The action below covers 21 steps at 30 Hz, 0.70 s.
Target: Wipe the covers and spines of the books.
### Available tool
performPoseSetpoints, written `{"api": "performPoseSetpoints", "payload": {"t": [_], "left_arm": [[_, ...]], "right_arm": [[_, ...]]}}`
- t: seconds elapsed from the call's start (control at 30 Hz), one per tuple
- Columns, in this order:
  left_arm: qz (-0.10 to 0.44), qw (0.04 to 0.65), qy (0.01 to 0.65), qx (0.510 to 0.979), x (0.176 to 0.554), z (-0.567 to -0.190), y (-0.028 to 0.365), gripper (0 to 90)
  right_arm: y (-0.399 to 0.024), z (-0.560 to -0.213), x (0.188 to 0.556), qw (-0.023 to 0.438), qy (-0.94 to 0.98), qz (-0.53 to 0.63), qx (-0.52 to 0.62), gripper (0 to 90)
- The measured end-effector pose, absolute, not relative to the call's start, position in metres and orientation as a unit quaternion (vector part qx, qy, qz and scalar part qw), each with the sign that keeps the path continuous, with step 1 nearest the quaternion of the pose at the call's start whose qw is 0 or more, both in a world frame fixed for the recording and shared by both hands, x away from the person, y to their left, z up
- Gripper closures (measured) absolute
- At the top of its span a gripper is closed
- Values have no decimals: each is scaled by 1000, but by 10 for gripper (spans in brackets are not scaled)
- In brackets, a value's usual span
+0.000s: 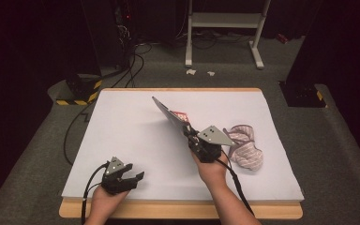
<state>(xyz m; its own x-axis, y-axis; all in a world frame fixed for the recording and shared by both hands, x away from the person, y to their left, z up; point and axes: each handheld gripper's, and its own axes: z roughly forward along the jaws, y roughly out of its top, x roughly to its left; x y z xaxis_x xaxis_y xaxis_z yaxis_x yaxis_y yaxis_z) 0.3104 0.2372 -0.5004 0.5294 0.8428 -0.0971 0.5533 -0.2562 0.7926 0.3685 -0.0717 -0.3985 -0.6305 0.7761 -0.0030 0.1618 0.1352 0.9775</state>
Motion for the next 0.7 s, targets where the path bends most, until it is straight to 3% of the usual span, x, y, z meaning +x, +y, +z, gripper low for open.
{"api": "performPoseSetpoints", "payload": {"t": [0.7], "left_arm": [[176,409,453,773,310,-501,237,374]], "right_arm": [[-35,-449,350,224,754,537,306,838]]}}
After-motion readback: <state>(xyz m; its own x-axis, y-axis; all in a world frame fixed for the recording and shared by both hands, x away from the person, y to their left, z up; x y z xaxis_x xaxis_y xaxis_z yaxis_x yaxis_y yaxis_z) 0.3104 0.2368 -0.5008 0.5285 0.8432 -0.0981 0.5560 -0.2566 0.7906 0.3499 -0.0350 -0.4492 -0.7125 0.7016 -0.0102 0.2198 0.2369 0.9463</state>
